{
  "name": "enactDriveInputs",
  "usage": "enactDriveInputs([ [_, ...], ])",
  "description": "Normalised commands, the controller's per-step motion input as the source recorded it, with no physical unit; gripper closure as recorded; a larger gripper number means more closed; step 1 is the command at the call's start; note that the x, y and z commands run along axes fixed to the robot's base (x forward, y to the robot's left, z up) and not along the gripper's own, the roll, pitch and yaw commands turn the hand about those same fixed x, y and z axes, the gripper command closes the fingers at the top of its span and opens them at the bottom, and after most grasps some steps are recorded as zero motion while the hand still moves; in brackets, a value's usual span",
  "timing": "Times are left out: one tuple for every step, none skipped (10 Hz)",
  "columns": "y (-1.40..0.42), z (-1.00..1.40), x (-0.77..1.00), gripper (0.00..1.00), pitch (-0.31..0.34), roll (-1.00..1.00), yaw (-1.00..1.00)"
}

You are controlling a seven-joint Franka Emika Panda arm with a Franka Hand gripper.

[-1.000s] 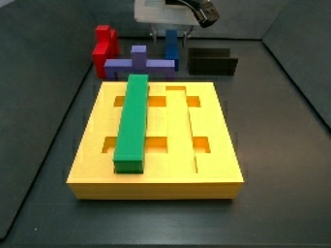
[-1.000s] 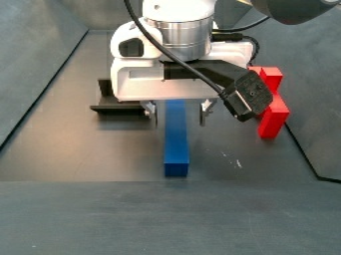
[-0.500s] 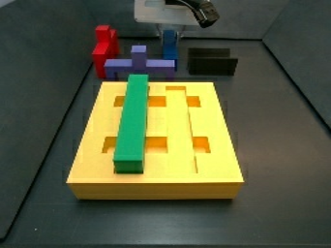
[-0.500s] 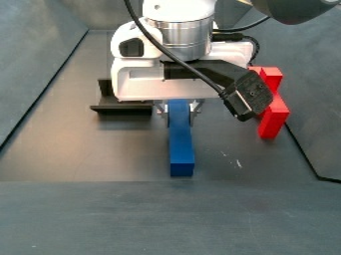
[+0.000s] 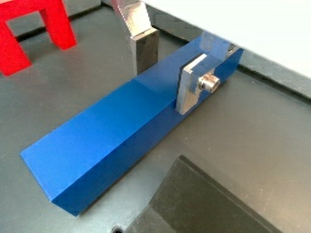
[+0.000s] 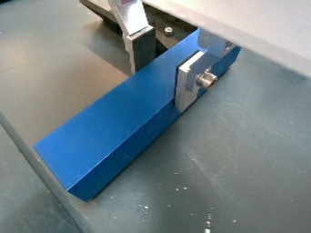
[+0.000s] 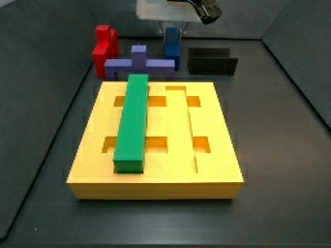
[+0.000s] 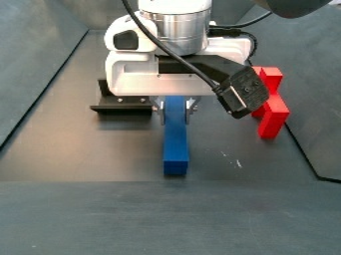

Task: Pick up the blue object. Move up. Move to above the board. Insert the blue object.
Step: Pick up the blue object.

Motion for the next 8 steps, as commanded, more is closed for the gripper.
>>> enactDriveInputs([
  [0.0,0.0,0.0,1.0,0.0,0.0,0.0],
  [0.0,0.0,0.0,1.0,0.0,0.0,0.0],
  [0.0,0.0,0.0,1.0,0.0,0.0,0.0],
  [0.0,0.0,0.0,1.0,0.0,0.0,0.0],
  [0.0,0.0,0.0,1.0,0.0,0.0,0.0],
  [0.0,0.0,0.0,1.0,0.0,0.0,0.0],
  [0.0,0.0,0.0,1.0,0.0,0.0,0.0],
  [0.0,0.0,0.0,1.0,0.0,0.0,0.0],
])
